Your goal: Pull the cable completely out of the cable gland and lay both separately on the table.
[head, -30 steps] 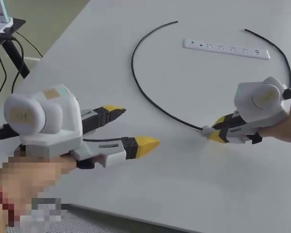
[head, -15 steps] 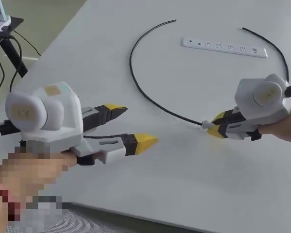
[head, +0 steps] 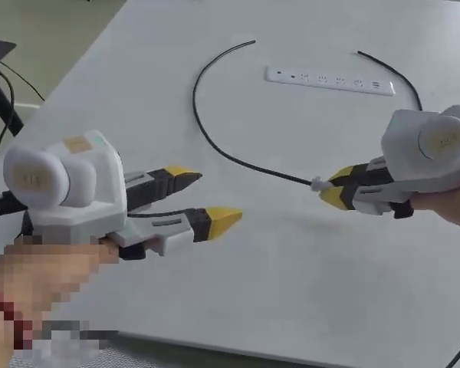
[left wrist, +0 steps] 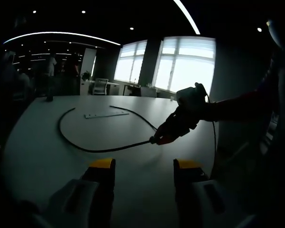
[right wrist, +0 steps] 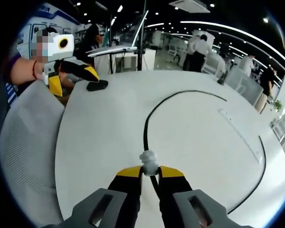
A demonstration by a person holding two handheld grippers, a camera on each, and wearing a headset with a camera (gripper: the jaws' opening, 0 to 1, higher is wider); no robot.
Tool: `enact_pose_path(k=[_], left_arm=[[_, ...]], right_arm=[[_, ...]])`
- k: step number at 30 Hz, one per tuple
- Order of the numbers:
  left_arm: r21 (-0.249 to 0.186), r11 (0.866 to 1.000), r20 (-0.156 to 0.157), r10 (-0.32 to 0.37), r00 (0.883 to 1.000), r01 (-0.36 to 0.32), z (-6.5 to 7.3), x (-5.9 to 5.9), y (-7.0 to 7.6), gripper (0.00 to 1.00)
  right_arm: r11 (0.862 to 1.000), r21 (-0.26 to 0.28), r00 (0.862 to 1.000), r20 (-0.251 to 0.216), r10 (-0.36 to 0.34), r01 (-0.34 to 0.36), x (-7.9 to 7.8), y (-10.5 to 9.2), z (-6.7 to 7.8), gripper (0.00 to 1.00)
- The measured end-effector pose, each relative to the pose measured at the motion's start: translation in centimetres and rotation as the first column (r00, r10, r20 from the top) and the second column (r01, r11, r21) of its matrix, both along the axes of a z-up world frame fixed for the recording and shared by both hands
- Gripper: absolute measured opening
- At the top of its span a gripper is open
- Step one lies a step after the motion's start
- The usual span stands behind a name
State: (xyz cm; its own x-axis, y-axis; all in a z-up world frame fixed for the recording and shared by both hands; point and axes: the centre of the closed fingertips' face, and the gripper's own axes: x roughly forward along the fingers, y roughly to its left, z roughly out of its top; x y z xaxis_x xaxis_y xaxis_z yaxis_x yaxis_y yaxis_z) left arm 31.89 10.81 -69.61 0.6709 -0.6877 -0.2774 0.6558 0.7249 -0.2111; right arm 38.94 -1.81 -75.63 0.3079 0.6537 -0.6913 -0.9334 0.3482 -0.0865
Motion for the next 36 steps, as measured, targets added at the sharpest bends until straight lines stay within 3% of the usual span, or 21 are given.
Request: enact_pose_path(k=[4,16,18,20,21,23,26,28,31,32,34,36], left_arm=[[0.001,1.0,0.012,-0.012,1.0,0.012,0.4,-0.1,-0.2,0.49],[0.02,0.999,0.026,-0.036,0.999,0.036,0.8,-0.1,-0.6,0.52],[0.022,0.999,0.039,-0.049,0.998,0.049,1.3,0.1,-0.8,0.52],[0.016,0.997,0.088,-0.079,0.993,0.078,2.4,0.2,-1.3,0.49],[0.017,0.996,0.092,-0.09,0.992,0.089,2.7,0.2,-1.5,0.5],[0.039,0.99,0.133,-0.137,0.982,0.133,3.5,0.2,-2.0,0.49],[0.09,0.982,0.152,-0.176,0.973,0.164,4.2,0.5,-2.2,0.49],[0.097,0.977,0.178,-0.204,0.963,0.189,5.1,0.4,-2.6,0.49],[0.11,0.966,0.233,-0.253,0.939,0.233,6.5,-0.1,-3.4,0.48],[0.11,0.962,0.232,-0.271,0.934,0.252,6.7,-0.3,-3.7,0.48],[0.126,0.951,0.28,-0.308,0.909,0.283,7.7,-0.7,-4.4,0.47],[0.134,0.943,0.272,-0.33,0.904,0.303,7.8,-1.0,-4.8,0.45]], right_arm=[[0.999,0.039,1.0,0.012,-0.01,0.009,-1.0,0.5,1.5,0.08],[0.996,0.085,1.0,0.028,-0.01,0.007,-3.6,1.8,3.9,0.08],[0.996,0.094,1.0,0.03,0.002,-0.005,-4.5,2.3,4.5,0.08],[0.995,0.101,0.999,0.041,0.017,-0.021,-5.0,2.7,5.1,0.08],[0.994,0.105,0.999,0.044,0.027,-0.031,-5.4,2.9,5.6,0.08],[0.993,0.114,0.998,0.055,0.037,-0.043,-6.0,3.3,6.5,0.08],[0.989,0.126,0.994,0.09,0.061,-0.072,-6.7,3.9,8.3,0.08],[0.988,0.127,0.992,0.101,0.076,-0.088,-7.1,4.2,9.4,0.08],[0.984,0.13,0.985,0.137,0.106,-0.123,-7.9,5.0,11.5,0.08],[0.983,0.127,0.983,0.145,0.113,-0.132,-8.1,5.1,11.9,0.08],[0.98,0.121,0.977,0.159,0.14,-0.16,-8.7,5.6,12.6,0.08],[0.976,0.124,0.972,0.176,0.157,-0.18,-9.2,6.1,13.3,0.08]])
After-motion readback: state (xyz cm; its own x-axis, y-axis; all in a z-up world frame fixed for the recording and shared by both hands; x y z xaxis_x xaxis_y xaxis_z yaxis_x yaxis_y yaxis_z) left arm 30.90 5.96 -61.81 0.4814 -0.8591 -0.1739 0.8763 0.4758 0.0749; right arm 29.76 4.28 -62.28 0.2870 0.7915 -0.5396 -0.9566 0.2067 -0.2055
